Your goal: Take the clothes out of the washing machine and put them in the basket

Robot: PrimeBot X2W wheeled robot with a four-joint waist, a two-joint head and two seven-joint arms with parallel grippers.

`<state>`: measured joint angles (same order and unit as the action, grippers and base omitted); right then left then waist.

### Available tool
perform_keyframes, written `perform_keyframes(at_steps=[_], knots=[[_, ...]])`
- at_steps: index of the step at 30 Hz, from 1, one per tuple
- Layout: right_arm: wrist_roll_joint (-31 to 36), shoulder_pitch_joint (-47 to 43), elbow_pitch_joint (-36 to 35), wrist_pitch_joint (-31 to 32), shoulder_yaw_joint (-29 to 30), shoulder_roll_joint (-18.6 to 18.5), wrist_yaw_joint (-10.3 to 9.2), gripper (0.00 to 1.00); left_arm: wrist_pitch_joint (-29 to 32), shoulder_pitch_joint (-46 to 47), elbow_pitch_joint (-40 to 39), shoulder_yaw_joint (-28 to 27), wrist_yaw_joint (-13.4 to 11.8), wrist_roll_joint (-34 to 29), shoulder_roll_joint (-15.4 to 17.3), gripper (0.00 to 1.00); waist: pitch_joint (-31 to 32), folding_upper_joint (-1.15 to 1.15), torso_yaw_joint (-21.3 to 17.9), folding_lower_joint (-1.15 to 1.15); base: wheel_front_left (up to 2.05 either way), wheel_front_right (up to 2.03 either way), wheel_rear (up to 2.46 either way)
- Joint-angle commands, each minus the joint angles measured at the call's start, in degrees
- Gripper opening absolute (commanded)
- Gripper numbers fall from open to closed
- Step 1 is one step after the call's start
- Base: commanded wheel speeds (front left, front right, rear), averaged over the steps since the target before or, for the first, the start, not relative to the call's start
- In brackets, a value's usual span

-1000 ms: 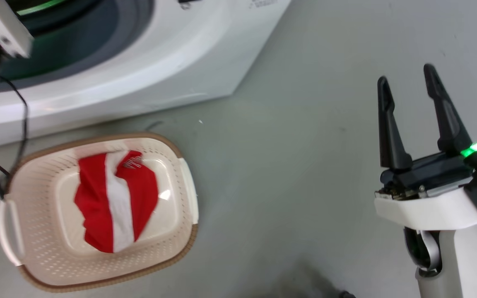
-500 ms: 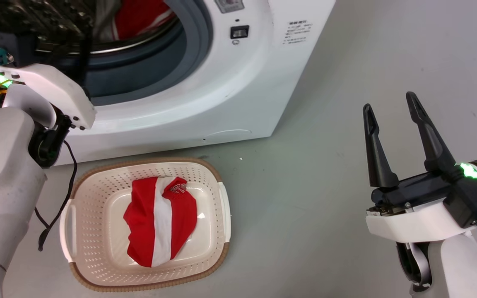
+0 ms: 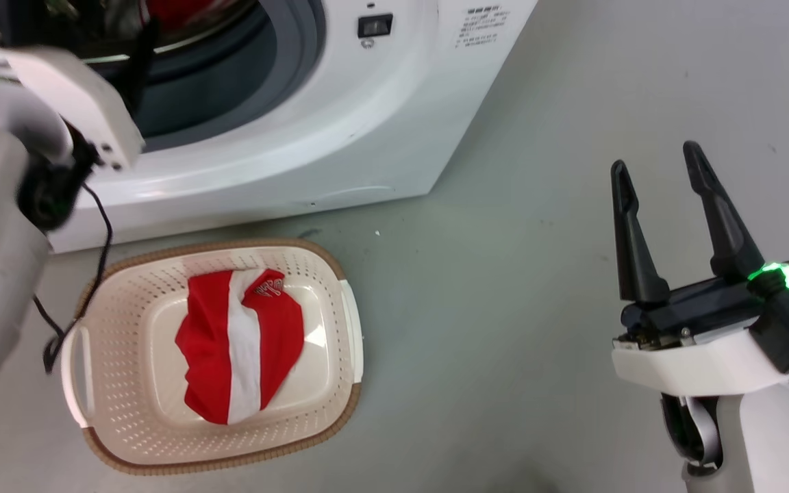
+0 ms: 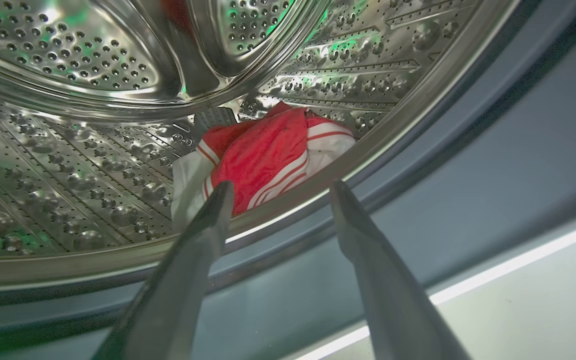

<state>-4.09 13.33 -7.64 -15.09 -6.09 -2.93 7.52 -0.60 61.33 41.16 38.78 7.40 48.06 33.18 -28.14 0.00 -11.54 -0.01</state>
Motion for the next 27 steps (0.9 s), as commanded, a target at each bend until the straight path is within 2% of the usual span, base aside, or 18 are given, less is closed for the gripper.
perform_keyframes(at_steps=[1, 12, 20, 22, 27], knots=[[-0.1, 1.3, -0.3, -0.1, 0.0, 0.1, -0.06, 1.00, 0.3, 1.1, -0.1, 0.0, 0.1, 0.2, 0.4, 1.00, -1.8, 0.00, -0.8, 0.01, 0.00, 0.00, 0.00], [-3.3, 4.1, -2.0, -0.1, -1.9, 0.1, -0.06, 1.00, 17.1, 16.8, 2.0, -0.5, 0.0, 3.4, 4.7, 1.00, -13.1, 0.00, -6.4, 0.01, 0.00, 0.00, 0.00], [-7.0, 4.1, -3.3, -0.1, -5.1, 0.1, -0.06, 1.00, 27.3, 28.2, 4.6, -0.3, -1.9, 1.6, 9.3, 1.00, -19.1, 0.00, -13.0, 0.01, 0.00, 0.00, 0.00], [-7.8, 3.9, -3.8, -0.1, -5.7, 0.1, -0.06, 1.00, 29.5, 30.9, 5.4, -0.3, -2.6, 1.2, 9.8, 1.00, -20.3, 0.00, -14.5, 0.01, 0.00, 0.00, 0.00], [-8.7, 2.1, -4.6, -0.1, -5.6, 0.1, -0.06, 1.00, 34.0, 34.7, 8.4, 0.9, -3.3, 0.7, 8.3, 1.00, -21.2, 0.00, -15.6, 0.01, 0.00, 0.00, 0.00]])
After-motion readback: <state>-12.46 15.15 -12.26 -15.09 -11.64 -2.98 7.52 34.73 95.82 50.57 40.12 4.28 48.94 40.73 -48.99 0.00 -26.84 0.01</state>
